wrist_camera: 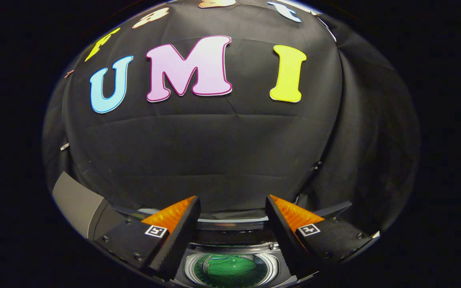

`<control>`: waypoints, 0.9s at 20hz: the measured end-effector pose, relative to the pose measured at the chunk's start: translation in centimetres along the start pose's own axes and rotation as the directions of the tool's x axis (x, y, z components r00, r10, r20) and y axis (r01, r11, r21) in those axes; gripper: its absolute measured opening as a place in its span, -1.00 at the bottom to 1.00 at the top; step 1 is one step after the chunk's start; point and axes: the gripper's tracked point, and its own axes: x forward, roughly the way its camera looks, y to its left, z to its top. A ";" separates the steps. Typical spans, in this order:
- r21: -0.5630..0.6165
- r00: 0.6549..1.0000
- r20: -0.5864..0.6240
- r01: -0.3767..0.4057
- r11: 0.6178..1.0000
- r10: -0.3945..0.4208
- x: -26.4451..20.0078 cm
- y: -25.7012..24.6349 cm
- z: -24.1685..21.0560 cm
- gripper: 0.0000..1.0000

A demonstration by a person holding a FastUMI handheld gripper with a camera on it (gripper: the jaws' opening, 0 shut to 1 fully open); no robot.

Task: Put the clothes into the washing machine and then close the washing machine lid.

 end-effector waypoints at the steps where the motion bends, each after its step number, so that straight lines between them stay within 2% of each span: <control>1: 0.000 1.000 0.001 0.005 1.000 -0.005 -0.3 0.0 -0.1 1.00; 18: -0.011 1.000 0.006 0.025 1.000 -0.025 -3.8 -0.6 -2.3 1.00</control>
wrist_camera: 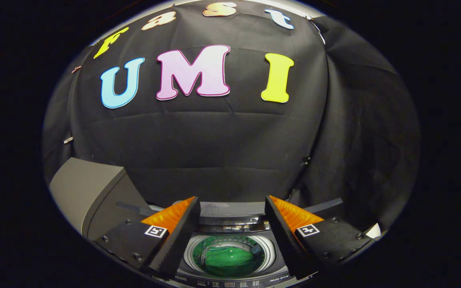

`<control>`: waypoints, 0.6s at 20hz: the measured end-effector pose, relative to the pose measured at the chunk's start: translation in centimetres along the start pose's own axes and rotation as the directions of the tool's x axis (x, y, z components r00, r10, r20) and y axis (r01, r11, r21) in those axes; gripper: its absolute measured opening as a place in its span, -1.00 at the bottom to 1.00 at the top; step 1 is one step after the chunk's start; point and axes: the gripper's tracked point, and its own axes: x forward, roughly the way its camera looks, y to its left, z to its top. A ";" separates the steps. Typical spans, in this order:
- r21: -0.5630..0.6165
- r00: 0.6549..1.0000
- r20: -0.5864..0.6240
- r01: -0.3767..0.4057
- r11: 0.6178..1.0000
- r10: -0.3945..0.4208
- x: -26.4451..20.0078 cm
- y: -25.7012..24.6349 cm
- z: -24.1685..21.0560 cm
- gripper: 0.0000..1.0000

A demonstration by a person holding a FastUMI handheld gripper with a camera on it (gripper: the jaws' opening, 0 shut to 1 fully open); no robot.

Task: Put the clothes into the washing machine and then close the washing machine lid.

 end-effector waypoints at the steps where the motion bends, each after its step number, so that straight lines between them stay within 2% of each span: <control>1: -0.001 1.000 -0.005 0.004 1.000 -0.004 -0.3 -0.1 -0.3 1.00; 7: -0.018 0.997 -0.066 0.032 0.999 -0.033 -2.7 -0.7 -2.9 0.99; 12: -0.007 0.996 -0.069 0.047 0.999 -0.048 -2.8 -0.8 -3.0 0.99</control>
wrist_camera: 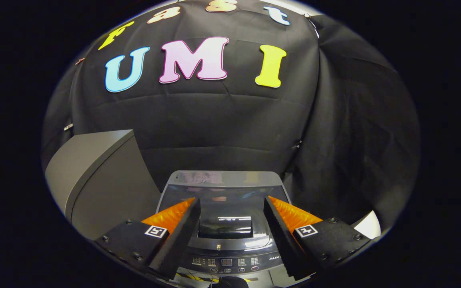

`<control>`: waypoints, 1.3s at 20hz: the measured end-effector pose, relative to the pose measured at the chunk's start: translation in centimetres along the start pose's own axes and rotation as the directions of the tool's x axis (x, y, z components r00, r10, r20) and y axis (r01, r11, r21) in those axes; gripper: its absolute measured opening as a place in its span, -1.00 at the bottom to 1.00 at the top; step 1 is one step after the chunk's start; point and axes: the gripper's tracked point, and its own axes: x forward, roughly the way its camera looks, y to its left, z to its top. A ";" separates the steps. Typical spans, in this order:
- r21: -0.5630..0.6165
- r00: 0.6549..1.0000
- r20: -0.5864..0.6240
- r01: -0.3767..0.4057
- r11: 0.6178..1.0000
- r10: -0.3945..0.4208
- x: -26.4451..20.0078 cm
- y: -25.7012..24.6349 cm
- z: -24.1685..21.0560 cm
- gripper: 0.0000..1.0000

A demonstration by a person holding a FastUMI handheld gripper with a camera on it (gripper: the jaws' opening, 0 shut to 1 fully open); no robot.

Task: Put the clothes into the washing machine and then close the washing machine lid.

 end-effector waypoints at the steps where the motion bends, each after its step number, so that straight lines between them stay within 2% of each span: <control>1: 0.006 1.000 0.003 0.001 1.000 -0.001 -0.1 0.0 0.0 0.99; 7: 0.038 0.996 0.085 -0.006 0.999 0.002 0.3 0.9 3.1 0.99; 13: 0.099 0.974 0.213 -0.098 0.990 0.075 0.2 4.8 7.7 1.00; 18: 0.067 0.941 0.324 -0.127 0.990 0.098 0.7 6.8 11.1 0.99; 26: 0.007 0.922 0.361 -0.149 0.989 0.136 -0.1 9.5 12.2 1.00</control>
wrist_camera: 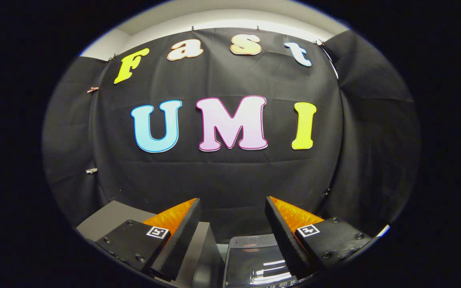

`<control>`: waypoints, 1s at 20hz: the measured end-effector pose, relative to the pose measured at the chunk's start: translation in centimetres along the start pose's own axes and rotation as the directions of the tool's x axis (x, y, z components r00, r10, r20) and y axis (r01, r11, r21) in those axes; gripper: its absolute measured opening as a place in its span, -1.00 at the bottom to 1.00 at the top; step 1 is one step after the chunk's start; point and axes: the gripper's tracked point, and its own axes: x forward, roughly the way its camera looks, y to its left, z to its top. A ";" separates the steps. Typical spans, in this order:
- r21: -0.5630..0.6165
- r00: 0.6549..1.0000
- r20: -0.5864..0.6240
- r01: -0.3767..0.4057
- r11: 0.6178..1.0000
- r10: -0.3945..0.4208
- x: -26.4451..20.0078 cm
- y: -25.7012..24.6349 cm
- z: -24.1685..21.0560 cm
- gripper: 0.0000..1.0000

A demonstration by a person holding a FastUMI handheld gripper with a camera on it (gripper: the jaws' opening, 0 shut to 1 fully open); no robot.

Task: Put the clothes into the washing machine and then close the washing machine lid.

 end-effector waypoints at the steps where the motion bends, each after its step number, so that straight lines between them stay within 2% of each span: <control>1: -0.009 1.000 0.006 -0.001 1.000 0.001 0.2 0.0 0.1 1.00; 20: -0.012 0.992 0.068 0.109 0.994 -0.108 -0.2 -0.3 1.6 1.00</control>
